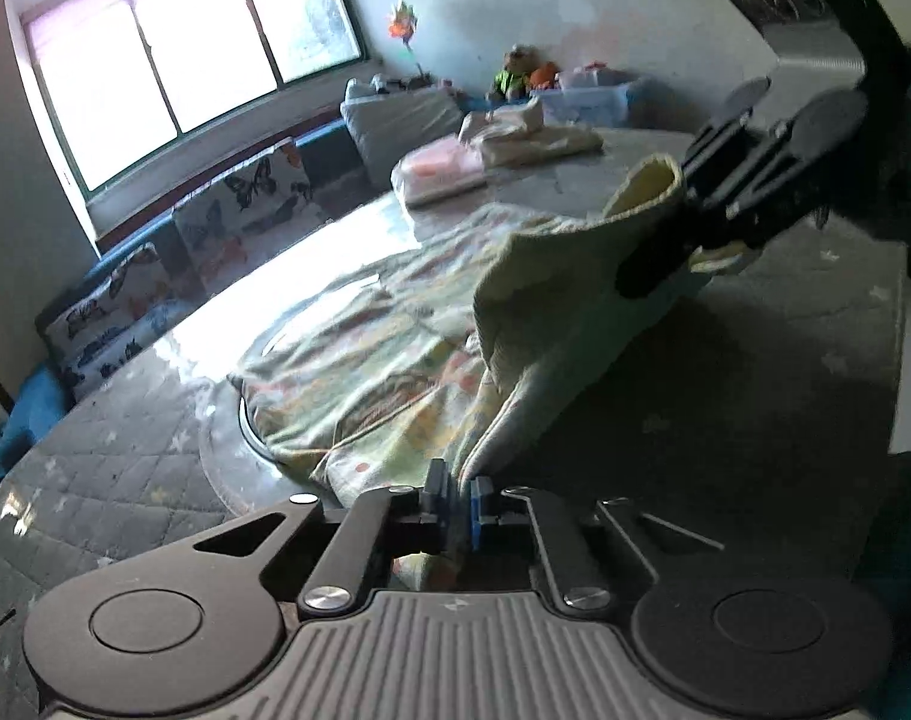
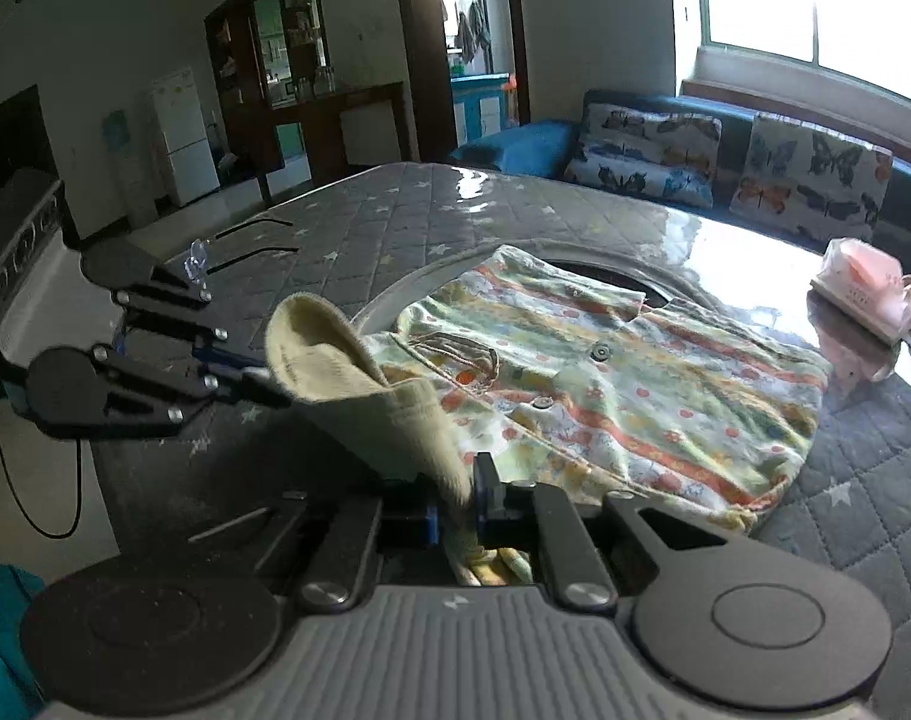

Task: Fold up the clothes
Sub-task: 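Fold the hem up over the collar with the left gripper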

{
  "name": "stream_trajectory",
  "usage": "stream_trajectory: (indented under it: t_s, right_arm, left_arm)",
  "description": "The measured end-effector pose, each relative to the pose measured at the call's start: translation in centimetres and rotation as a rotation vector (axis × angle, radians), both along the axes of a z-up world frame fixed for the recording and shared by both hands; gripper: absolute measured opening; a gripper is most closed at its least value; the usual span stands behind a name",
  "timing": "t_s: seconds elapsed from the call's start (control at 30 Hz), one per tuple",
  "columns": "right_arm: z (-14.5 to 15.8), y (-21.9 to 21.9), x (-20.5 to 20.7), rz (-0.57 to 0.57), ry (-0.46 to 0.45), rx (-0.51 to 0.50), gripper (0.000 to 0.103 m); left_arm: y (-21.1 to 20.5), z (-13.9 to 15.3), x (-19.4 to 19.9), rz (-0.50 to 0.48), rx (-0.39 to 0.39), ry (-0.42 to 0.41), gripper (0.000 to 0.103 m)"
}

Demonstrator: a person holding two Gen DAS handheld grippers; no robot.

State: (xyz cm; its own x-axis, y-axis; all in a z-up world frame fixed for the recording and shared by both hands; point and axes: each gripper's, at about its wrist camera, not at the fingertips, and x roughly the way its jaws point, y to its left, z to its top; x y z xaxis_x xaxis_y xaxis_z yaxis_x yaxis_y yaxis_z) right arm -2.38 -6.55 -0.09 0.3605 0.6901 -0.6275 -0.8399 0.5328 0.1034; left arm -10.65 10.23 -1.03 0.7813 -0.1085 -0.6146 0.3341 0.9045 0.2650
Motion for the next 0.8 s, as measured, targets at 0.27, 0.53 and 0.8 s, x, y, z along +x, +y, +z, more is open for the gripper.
stream_trajectory:
  t_s: [0.27,0.53,0.8]
  right_arm:
    - [1.8,-3.1,-3.4,0.014,-0.022,0.036,0.006]
    - [4.5,-5.8,-8.8,0.073,0.009,0.024,0.005]
    - [6.1,-4.5,-7.1,0.088,-0.023,-0.002,0.005]
  left_arm:
    - [-1.3,2.3,-3.5,-0.052,-0.078,-0.017,0.006]
    - [-2.6,4.6,-9.4,-0.12,-0.198,0.016,0.006]
    - [-1.9,5.7,-7.5,-0.068,-0.228,-0.03,0.006]
